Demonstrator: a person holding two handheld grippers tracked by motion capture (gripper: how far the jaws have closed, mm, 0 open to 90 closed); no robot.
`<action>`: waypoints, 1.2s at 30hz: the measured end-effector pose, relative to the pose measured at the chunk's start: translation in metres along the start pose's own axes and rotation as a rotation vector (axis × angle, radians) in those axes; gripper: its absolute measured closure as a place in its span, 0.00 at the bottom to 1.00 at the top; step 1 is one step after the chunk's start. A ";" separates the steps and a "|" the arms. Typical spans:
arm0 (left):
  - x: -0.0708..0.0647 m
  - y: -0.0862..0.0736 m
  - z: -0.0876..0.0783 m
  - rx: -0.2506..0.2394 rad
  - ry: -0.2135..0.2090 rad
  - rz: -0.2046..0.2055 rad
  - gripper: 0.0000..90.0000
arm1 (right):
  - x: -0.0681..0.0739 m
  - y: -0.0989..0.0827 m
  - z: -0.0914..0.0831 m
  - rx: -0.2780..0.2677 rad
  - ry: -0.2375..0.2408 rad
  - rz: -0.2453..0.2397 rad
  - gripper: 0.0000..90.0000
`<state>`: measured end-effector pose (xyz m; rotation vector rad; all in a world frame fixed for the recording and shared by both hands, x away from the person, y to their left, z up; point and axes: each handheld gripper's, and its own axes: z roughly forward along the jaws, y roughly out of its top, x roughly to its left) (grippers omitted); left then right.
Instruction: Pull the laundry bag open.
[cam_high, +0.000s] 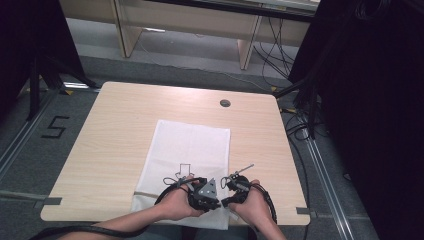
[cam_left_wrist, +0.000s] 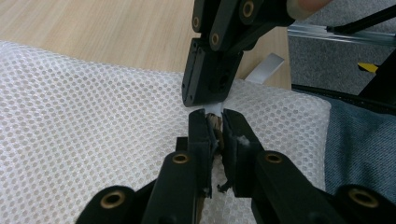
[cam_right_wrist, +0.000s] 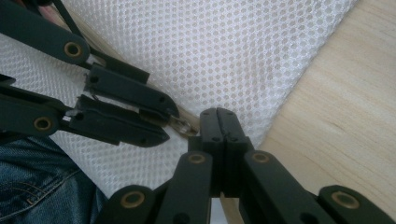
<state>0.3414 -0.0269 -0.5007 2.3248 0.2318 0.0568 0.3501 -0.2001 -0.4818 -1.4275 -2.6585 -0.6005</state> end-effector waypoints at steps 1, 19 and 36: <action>0.000 0.000 -0.001 0.003 0.000 0.007 0.91 | 0.000 0.000 0.000 0.001 -0.002 0.001 1.00; 0.003 -0.006 -0.018 -0.017 -0.001 -0.026 0.91 | -0.001 0.000 -0.001 0.009 0.012 0.029 1.00; 0.004 -0.006 -0.026 -0.014 -0.005 -0.027 0.91 | 0.000 0.000 0.001 -0.002 0.011 0.002 1.00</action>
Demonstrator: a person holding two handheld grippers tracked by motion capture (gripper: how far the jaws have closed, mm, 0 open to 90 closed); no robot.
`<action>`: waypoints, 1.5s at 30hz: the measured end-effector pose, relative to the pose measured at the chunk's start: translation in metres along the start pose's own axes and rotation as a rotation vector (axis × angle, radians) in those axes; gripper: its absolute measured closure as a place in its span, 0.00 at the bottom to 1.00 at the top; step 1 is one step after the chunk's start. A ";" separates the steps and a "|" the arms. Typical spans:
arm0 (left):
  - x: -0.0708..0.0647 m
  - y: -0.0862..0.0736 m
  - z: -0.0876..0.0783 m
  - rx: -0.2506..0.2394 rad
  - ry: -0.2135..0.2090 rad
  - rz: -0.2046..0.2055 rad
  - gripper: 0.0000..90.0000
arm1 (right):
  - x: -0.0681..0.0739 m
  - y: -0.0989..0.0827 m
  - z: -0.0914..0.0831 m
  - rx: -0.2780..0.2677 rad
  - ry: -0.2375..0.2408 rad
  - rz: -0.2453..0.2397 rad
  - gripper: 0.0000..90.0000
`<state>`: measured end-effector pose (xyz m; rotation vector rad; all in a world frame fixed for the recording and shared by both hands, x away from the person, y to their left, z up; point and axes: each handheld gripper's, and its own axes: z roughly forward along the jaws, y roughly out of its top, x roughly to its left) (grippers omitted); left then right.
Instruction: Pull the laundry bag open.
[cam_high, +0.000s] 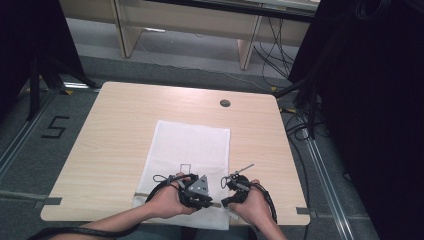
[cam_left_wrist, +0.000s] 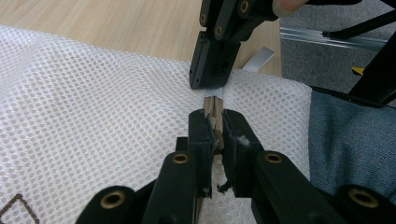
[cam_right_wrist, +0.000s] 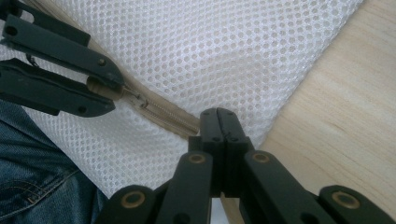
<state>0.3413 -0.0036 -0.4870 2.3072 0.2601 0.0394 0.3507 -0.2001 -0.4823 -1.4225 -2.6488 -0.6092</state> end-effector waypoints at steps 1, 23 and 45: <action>0.000 0.000 -0.001 -0.001 0.005 0.000 0.91 | 0.000 0.001 -0.001 0.011 -0.013 -0.010 1.00; 0.002 -0.007 -0.019 -0.009 0.022 -0.022 0.91 | 0.004 0.000 -0.001 0.015 -0.032 -0.013 1.00; 0.002 -0.014 -0.030 -0.010 0.022 -0.027 0.91 | 0.004 0.002 -0.001 0.022 -0.035 -0.014 1.00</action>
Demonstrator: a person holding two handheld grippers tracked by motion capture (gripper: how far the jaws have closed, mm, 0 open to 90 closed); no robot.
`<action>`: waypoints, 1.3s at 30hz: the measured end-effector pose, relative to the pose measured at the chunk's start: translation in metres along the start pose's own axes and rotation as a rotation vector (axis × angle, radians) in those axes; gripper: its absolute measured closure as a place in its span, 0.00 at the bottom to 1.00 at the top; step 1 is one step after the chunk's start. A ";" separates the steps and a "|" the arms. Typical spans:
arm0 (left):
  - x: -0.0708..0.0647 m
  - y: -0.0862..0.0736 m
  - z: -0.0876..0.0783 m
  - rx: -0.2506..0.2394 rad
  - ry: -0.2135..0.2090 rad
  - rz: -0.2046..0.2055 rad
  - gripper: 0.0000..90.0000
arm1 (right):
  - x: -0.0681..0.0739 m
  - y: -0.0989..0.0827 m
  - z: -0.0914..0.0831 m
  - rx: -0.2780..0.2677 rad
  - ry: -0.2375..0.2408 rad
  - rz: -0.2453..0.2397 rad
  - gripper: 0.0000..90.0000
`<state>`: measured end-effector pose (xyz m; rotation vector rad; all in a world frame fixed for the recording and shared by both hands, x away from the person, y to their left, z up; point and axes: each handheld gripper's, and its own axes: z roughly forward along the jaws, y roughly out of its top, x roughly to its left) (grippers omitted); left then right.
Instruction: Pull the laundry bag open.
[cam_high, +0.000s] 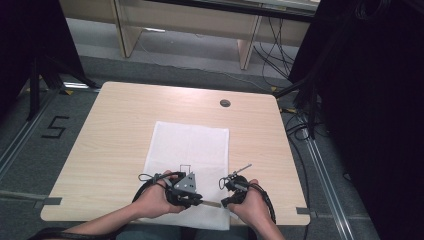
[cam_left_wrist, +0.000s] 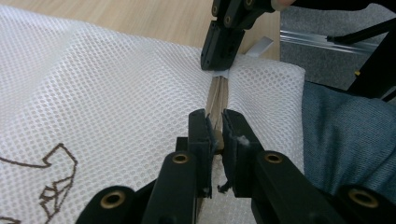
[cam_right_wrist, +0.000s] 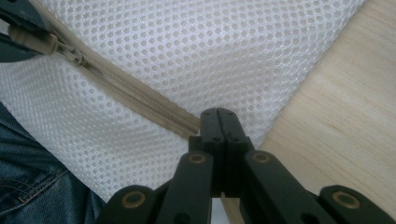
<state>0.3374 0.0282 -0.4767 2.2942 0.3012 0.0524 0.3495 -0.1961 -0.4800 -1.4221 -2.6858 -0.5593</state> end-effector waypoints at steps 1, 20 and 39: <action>0.000 0.000 0.000 0.000 0.000 0.000 0.91 | -0.001 0.000 0.000 -0.005 0.002 -0.013 1.00; 0.002 -0.001 -0.006 -0.002 -0.001 -0.003 0.91 | 0.000 0.001 0.000 -0.002 0.002 -0.007 1.00; 0.005 -0.009 -0.021 -0.019 0.000 -0.013 0.91 | -0.001 0.000 0.000 -0.003 0.001 -0.003 1.00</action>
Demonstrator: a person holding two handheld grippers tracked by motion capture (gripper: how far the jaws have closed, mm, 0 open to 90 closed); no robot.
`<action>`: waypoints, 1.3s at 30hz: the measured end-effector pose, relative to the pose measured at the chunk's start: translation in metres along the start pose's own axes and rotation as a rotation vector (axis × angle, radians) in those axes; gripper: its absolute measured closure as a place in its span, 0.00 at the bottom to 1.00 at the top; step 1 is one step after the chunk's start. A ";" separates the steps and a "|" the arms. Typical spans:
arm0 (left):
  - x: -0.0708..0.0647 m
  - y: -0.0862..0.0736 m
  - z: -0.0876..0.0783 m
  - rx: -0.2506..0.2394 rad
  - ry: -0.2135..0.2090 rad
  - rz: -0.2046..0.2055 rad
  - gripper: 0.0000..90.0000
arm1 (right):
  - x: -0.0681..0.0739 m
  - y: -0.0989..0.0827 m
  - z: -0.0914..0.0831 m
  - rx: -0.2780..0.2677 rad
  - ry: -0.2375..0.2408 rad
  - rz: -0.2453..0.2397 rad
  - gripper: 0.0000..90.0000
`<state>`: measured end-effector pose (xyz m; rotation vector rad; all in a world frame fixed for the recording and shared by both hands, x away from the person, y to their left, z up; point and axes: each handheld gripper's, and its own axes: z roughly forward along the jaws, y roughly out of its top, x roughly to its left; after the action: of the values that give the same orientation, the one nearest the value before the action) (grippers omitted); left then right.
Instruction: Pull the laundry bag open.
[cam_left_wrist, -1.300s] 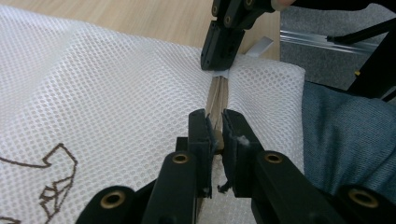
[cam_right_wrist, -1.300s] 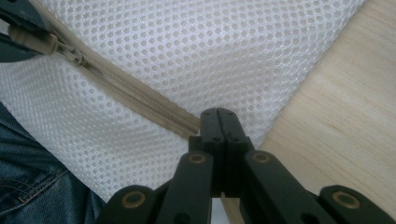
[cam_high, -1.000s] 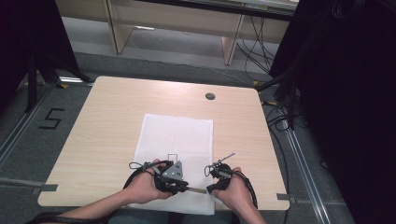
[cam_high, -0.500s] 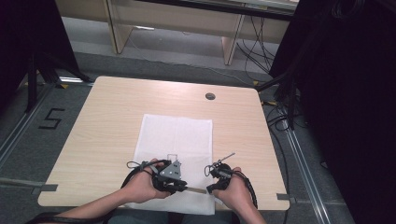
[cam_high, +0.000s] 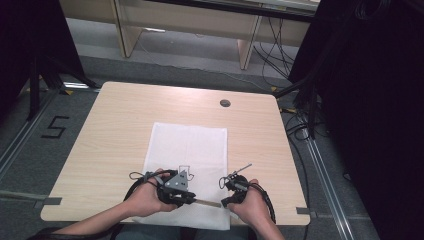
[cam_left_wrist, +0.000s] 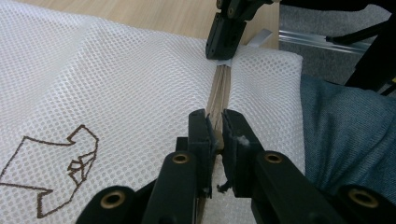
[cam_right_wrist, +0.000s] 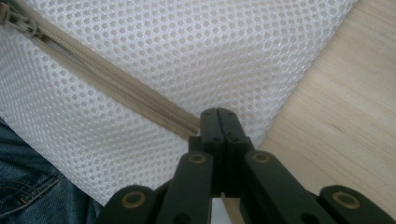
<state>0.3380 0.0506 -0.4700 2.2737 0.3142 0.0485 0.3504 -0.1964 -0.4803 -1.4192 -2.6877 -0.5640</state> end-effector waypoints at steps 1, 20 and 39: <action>0.000 0.000 0.000 0.000 0.000 0.000 0.91 | 0.000 0.000 0.000 0.000 0.001 0.000 1.00; -0.001 -0.002 -0.003 0.007 -0.004 0.011 0.91 | 0.000 0.000 0.000 0.001 0.000 0.003 1.00; 0.003 -0.010 -0.015 0.013 0.000 0.005 0.91 | 0.001 0.000 0.000 0.003 -0.010 0.011 1.00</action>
<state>0.3362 0.0687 -0.4676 2.2873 0.3100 0.0486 0.3500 -0.1961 -0.4798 -1.4391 -2.6859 -0.5527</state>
